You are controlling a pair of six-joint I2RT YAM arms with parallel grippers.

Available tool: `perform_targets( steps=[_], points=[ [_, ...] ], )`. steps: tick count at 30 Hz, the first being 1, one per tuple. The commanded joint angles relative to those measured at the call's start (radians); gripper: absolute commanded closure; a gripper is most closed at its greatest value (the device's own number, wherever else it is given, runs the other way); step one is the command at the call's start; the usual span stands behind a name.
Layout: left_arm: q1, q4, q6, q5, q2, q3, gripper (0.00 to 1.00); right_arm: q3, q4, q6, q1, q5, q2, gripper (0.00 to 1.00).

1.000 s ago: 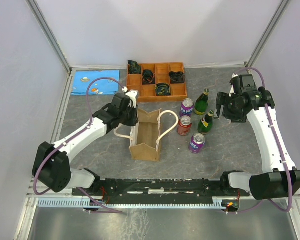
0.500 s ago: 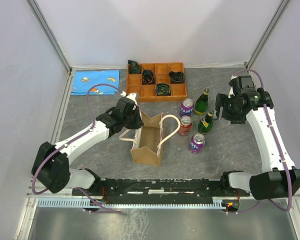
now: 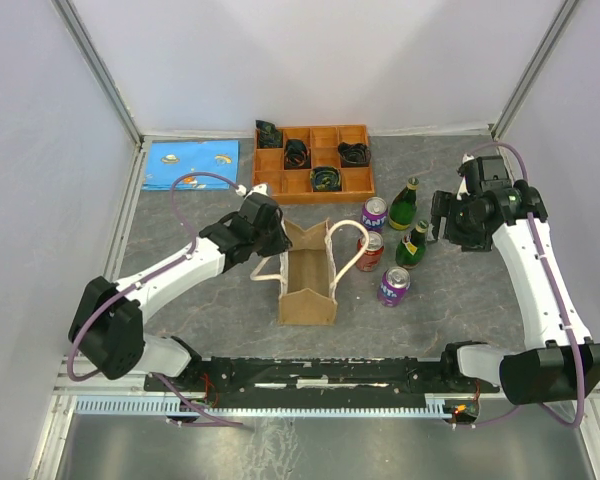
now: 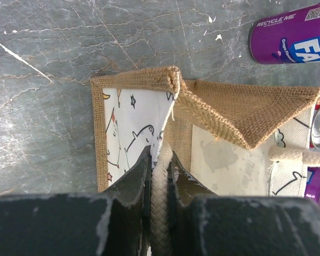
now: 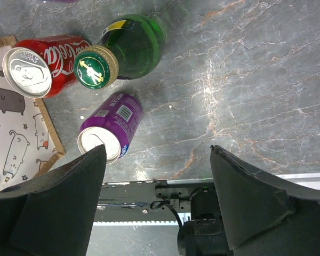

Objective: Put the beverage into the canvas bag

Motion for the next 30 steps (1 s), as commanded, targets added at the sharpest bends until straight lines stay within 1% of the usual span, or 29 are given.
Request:
perform_targets(
  steps=[1,6,14,16,17,18,19,20,21,22,24,26,28,30],
  points=[
    [-0.02,-0.001,-0.111,-0.049,0.033,0.053,0.97,-0.003,0.035,0.0,0.003,0.001,-0.029,0.13],
    [-0.04,-0.006,-0.123,-0.06,0.05,0.075,0.97,-0.02,0.035,0.003,0.003,0.004,-0.041,0.13],
    [-0.051,0.0,-0.117,-0.04,0.022,0.049,0.97,-0.035,0.044,0.01,0.003,0.007,-0.048,0.13],
    [-0.053,0.021,-0.091,-0.024,0.012,0.037,0.95,-0.03,0.048,0.01,0.003,0.004,-0.044,0.13],
    [-0.053,0.035,-0.075,-0.01,0.007,0.034,0.89,-0.027,0.051,0.01,0.003,0.0,-0.042,0.13],
    [-0.053,0.054,-0.057,0.006,0.002,0.028,0.77,-0.025,0.055,0.008,0.003,-0.005,-0.041,0.13],
    [-0.053,0.072,-0.033,0.018,-0.004,0.023,0.61,-0.022,0.062,0.009,0.003,-0.009,-0.042,0.12],
    [-0.053,0.089,-0.009,0.025,-0.009,0.019,0.49,-0.024,0.074,0.011,0.003,-0.015,-0.043,0.12],
    [-0.053,0.103,0.015,0.023,-0.015,0.014,0.38,-0.024,0.083,0.011,0.003,-0.019,-0.046,0.12],
    [-0.053,0.112,0.036,0.014,-0.019,0.008,0.31,-0.025,0.093,0.011,0.002,-0.021,-0.048,0.12],
    [-0.053,0.133,0.081,-0.002,-0.03,-0.003,0.24,-0.026,0.109,0.012,0.003,-0.022,-0.053,0.12],
    [-0.053,0.149,0.115,-0.015,-0.043,-0.007,0.22,-0.026,0.117,0.011,0.002,-0.02,-0.054,0.12],
    [-0.053,0.162,0.141,-0.024,-0.054,-0.001,0.16,-0.019,0.119,0.009,0.003,-0.016,-0.051,0.12],
    [-0.053,0.166,0.168,-0.03,-0.059,0.009,0.14,-0.011,0.119,0.007,0.003,-0.014,-0.044,0.12]
  ],
)
